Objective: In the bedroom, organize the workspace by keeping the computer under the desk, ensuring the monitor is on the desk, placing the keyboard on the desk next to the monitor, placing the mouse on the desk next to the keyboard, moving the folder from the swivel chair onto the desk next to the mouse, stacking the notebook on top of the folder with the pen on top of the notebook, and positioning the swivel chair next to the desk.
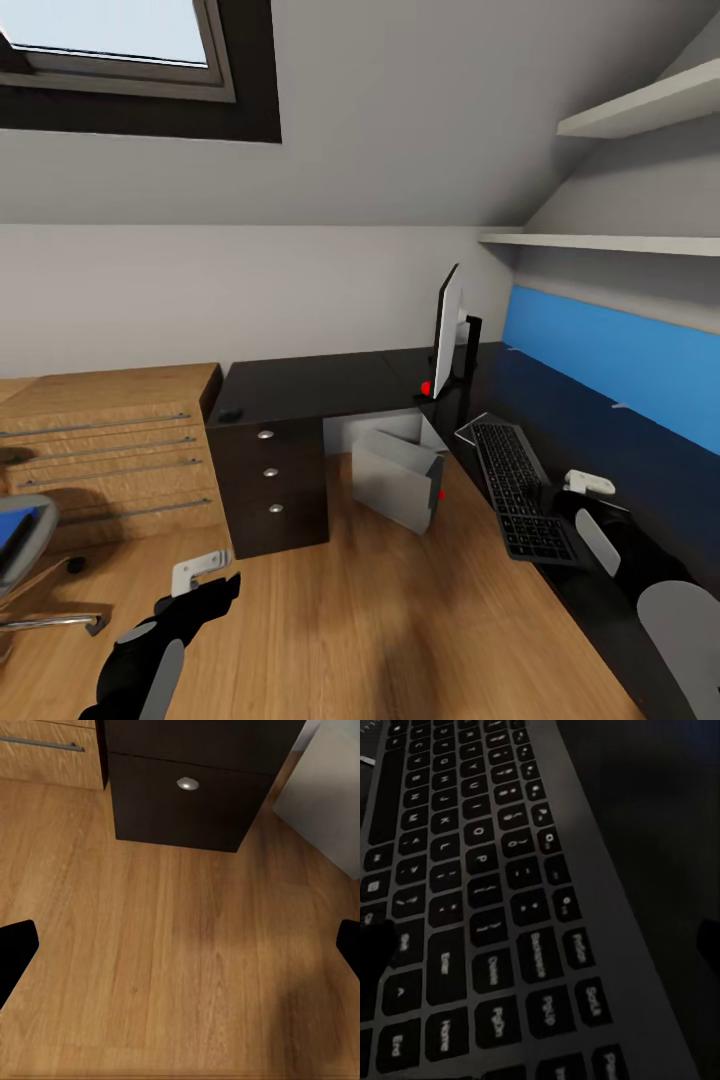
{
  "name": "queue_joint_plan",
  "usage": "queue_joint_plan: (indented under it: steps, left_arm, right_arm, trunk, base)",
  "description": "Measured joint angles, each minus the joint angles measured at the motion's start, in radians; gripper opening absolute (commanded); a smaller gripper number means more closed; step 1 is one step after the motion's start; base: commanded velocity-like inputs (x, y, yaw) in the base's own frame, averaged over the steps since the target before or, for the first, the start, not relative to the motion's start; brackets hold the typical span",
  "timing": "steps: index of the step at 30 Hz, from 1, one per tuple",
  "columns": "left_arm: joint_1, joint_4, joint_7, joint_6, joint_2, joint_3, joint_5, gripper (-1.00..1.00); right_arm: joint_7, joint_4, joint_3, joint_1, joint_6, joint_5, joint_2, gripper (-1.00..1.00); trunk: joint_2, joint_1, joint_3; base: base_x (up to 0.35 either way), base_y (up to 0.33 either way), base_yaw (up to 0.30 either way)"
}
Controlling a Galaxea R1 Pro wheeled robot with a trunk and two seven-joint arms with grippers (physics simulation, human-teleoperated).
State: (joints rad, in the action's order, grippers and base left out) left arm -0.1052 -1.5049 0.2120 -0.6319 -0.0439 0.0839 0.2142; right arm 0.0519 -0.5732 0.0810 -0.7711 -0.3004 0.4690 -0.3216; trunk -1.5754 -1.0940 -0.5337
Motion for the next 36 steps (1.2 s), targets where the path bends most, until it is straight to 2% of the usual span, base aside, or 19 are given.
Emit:
queue_joint_plan:
  steps: [12,27,36]
  left_arm:
    - [0.0,0.026,0.0,0.002,-0.001,-0.007,-0.003,1.0]
    - [0.0,0.035,0.0,0.002,-0.002,-0.01,-0.004,1.0]
    - [0.0,0.035,0.0,0.002,-0.001,-0.012,-0.003,1.0]
  right_arm:
    - [0.001,-0.076,0.001,0.018,-0.009,0.003,0.005,1.0]
    - [0.002,-0.089,0.001,0.029,-0.011,0.004,0.011,1.0]
    - [0.006,-0.129,0.001,0.031,-0.008,0.001,0.029,1.0]
  trunk:
    - [0.0,0.0,0.0]
    - [0.0,0.001,0.0]
    - [0.0,0.0,0.0]
  base:
    - [0.038,0.0,0.0]
    - [0.301,0.0,0.0]
    - [0.273,0.0,0.182]
